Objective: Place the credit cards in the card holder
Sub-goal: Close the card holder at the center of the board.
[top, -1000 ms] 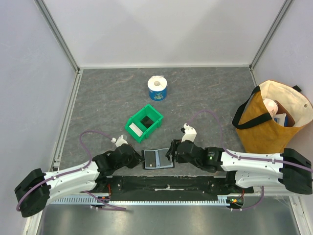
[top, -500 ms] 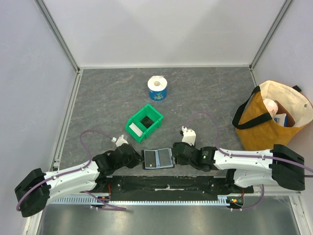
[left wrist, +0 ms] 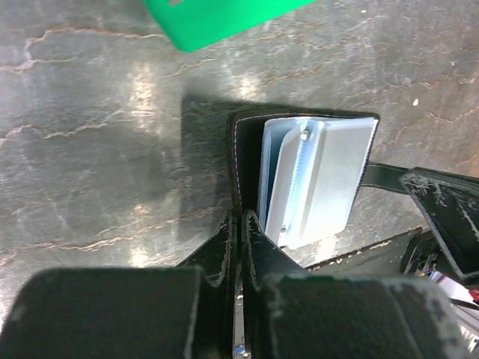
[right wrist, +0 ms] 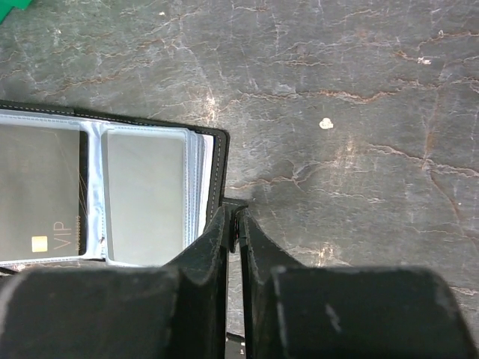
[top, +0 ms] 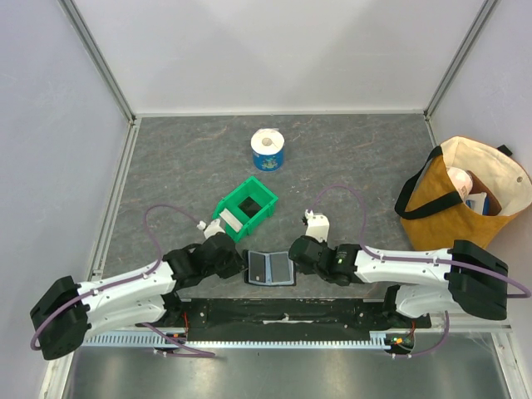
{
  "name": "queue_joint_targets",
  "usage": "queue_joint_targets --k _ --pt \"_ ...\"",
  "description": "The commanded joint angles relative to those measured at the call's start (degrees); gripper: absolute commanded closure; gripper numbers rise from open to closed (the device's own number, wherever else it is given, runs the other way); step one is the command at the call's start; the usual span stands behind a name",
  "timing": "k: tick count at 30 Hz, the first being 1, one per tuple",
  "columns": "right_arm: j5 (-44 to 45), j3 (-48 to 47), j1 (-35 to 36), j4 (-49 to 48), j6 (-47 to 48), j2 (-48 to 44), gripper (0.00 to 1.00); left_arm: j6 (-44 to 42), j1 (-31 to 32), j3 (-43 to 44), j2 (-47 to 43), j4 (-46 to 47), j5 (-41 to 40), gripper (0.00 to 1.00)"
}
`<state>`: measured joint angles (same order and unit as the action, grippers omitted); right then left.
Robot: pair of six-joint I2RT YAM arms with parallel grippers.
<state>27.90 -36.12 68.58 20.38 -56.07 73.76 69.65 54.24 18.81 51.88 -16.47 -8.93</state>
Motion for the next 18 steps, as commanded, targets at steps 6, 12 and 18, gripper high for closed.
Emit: queue_joint_targets --k 6,12,18 --pt "0.4 2.98 -0.72 -1.74 -1.14 -2.56 0.97 -8.73 0.17 11.77 7.08 -1.99 3.21 0.98" --pt "0.66 7.2 -0.81 -4.56 -3.6 -5.9 0.98 -11.64 1.04 17.13 15.35 -0.32 6.81 0.91" --pt "0.93 10.98 -0.99 -6.58 -5.97 -9.68 0.98 -12.26 3.15 19.34 21.94 7.13 12.44 0.75"
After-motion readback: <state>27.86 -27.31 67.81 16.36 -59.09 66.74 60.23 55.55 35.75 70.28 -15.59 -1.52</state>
